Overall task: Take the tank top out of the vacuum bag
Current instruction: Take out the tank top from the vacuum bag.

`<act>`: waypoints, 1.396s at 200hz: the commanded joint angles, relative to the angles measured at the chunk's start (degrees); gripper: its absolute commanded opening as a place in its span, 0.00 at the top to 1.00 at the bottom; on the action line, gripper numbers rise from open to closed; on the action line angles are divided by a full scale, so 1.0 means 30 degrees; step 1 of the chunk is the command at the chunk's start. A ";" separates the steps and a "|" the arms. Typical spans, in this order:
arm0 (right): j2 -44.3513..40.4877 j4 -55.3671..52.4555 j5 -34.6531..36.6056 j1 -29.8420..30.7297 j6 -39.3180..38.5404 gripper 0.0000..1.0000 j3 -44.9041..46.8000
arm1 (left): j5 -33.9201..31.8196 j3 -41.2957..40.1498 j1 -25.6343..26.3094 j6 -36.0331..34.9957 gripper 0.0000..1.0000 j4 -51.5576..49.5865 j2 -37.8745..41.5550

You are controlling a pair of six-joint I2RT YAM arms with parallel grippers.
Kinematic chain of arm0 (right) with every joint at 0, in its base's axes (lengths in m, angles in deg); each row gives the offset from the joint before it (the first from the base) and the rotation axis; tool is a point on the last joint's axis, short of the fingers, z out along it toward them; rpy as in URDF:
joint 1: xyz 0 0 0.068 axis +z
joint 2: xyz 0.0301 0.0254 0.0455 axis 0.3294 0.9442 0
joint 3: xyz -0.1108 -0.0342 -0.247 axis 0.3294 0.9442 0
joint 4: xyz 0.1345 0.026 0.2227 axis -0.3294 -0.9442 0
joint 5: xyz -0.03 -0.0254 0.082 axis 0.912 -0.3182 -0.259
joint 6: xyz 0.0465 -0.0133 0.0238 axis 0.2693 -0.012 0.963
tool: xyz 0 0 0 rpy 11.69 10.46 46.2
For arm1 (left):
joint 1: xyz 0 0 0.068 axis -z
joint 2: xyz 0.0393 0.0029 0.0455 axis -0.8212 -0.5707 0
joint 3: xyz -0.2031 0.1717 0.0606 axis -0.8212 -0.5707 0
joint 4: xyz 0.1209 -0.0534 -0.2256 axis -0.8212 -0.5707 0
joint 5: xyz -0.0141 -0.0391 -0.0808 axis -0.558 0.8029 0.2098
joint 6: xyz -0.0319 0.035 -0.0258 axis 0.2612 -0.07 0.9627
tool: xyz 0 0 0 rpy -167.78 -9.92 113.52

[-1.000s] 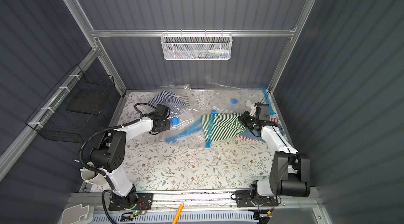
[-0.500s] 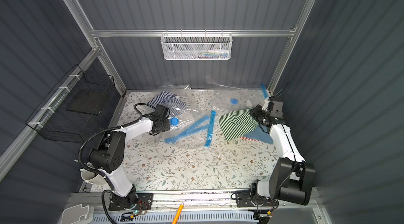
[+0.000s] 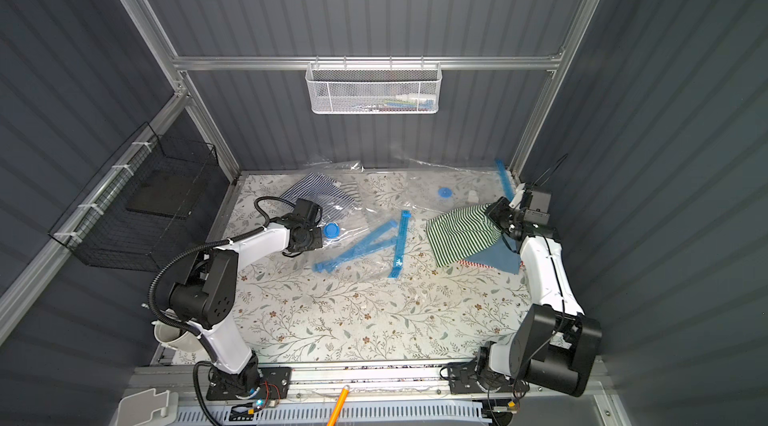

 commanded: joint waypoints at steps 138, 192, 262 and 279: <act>0.0734 0.0965 0.3011 -0.2970 0.1671 1.00 0.1227 | 0.1384 -0.0100 -0.0142 -0.0241 1.00 0.0430 -0.0622; 0.2004 0.1464 0.5760 -0.3169 0.1431 1.00 0.1945 | 0.1561 -0.0229 -0.0143 -0.0301 1.00 0.0426 -0.0499; 0.2690 0.0774 0.9372 -0.3317 0.1441 0.87 0.1914 | 0.2095 -0.0330 -0.0142 -0.0262 1.00 0.0585 -0.0377; 0.2753 0.0372 0.9911 -0.3342 0.1184 0.86 0.1680 | 0.2088 -0.0422 -0.0164 -0.0313 1.00 0.0638 -0.0239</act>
